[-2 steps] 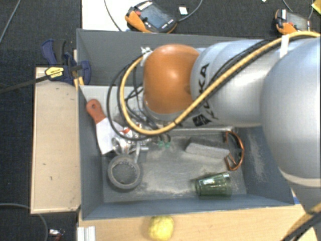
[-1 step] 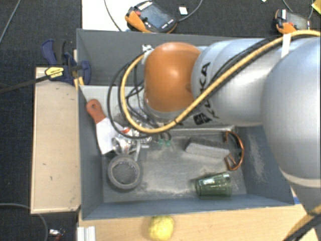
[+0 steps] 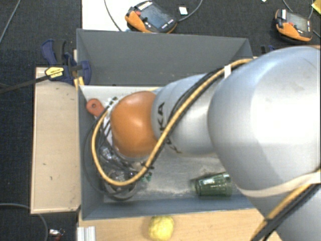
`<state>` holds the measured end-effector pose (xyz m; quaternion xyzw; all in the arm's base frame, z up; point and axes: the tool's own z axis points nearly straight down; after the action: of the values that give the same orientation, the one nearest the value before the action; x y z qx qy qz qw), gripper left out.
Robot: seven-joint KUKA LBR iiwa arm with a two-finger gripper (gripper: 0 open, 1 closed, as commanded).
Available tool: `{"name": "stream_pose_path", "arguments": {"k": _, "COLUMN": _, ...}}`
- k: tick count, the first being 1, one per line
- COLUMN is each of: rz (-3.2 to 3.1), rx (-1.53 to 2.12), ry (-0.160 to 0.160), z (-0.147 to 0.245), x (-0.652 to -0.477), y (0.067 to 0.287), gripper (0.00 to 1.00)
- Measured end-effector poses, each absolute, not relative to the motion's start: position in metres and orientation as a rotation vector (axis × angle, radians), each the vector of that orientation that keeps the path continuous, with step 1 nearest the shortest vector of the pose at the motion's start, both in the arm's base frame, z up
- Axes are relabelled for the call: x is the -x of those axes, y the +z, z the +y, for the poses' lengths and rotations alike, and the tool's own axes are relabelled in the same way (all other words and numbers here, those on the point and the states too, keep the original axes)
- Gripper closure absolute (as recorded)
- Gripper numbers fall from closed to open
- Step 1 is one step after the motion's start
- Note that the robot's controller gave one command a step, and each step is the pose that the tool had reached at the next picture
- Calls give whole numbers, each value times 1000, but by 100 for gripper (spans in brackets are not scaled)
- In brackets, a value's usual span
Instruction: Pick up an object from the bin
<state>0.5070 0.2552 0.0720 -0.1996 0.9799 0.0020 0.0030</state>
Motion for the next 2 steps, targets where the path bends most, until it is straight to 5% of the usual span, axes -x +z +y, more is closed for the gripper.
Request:
{"name": "stream_pose_path", "arguments": {"k": 1, "rz": 3102, "rx": 450, "ry": 4, "z": 248, "x": -505, "y": 162, "gripper": 0}}
{"name": "stream_pose_path", "arguments": {"k": 2, "rz": 3126, "rx": 304, "ry": 5, "z": 225, "x": -491, "y": 101, "gripper": 0}}
